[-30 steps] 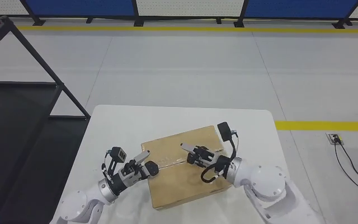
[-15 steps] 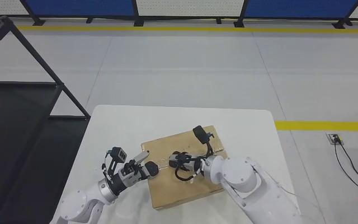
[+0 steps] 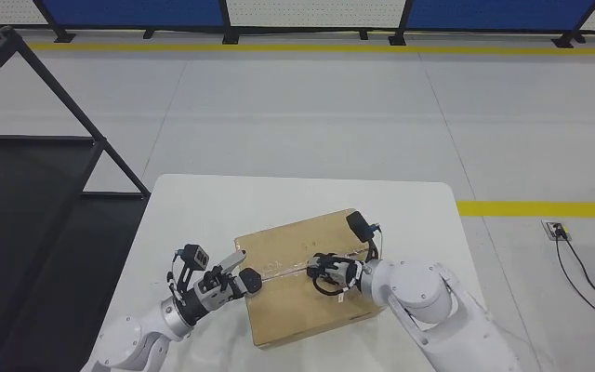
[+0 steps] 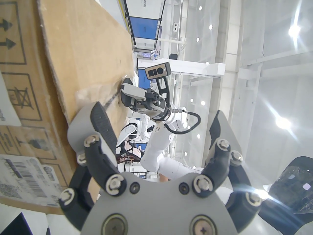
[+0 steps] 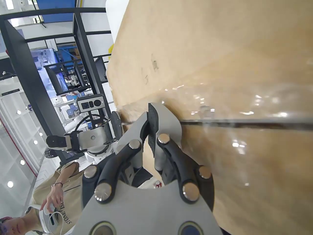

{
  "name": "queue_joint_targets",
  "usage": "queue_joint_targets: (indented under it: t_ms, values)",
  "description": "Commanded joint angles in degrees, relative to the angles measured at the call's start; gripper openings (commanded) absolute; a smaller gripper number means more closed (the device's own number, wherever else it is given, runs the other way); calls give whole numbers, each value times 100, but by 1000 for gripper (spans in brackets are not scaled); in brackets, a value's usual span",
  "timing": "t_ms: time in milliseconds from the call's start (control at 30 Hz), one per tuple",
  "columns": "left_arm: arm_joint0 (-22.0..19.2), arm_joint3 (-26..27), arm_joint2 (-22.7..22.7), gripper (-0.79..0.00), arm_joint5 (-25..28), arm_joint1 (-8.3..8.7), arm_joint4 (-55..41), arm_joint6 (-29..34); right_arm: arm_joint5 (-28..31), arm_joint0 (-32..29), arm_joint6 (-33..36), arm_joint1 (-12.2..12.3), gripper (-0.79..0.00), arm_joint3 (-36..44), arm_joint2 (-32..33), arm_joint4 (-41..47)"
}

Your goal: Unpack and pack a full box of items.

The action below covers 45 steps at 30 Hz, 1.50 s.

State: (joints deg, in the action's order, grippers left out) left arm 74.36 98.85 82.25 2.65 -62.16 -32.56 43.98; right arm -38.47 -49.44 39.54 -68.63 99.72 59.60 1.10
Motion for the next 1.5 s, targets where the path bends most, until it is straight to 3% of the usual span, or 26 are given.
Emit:
queue_joint_targets:
  t_ms: [0, 467, 933, 1167, 1467]
  values:
    - [19, 17, 23, 0, 11, 3, 1, 9, -16, -83, 4, 35, -785, -5, 179, 10]
    - [140, 106, 125, 0, 45, 13, -21, -6, 138, -549, 166, 241, -785, -103, 1372, 339]
    - [216, 163, 396, 0, 161, 29, -139, -75, 528, -1094, 74, 374, -785, 171, 2139, 684]
    - [366, 151, 972, 0, 430, 49, -506, -338, 756, -1164, -15, 346, -785, 614, 1778, 771]
    - [658, 98, 1482, 0, 613, 63, -797, -414, 612, -660, 30, 252, -785, -53, 966, 748]
